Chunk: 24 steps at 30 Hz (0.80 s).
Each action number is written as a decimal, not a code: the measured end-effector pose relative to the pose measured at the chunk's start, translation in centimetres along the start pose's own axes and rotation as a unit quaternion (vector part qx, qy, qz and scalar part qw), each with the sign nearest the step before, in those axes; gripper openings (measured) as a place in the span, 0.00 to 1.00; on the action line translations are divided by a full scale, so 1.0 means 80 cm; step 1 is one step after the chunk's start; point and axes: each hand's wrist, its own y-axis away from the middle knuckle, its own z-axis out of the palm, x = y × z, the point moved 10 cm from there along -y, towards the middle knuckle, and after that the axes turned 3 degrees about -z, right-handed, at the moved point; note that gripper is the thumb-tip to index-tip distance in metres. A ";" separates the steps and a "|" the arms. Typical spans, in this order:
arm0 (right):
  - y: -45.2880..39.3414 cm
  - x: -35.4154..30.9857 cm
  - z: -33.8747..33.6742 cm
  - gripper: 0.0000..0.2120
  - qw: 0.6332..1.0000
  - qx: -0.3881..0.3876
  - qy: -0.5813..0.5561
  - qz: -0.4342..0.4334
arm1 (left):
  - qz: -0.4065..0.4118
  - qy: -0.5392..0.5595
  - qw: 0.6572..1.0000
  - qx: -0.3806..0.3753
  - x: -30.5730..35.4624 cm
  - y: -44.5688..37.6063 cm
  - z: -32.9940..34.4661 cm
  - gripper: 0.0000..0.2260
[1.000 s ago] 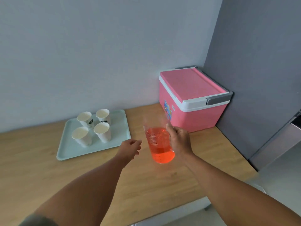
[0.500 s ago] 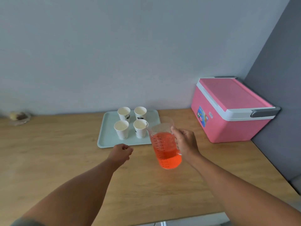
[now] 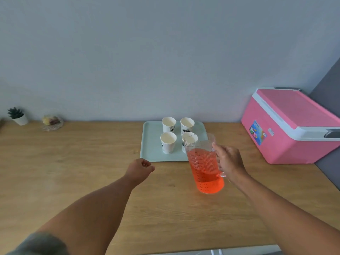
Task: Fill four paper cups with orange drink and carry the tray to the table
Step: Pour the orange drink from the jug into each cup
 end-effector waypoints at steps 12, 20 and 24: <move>-0.038 0.001 0.013 0.35 0.997 -0.048 0.055 -0.029 | 0.027 -0.030 0.998 0.048 0.047 -0.049 0.014 0.24; -0.059 -0.014 0.031 0.39 0.993 -0.077 0.075 -0.046 | 0.042 -0.047 0.996 0.058 0.071 -0.081 0.043 0.35; -0.057 -0.023 0.037 0.30 0.991 -0.069 0.099 -0.050 | 0.044 -0.044 0.997 0.044 0.071 -0.102 0.054 0.41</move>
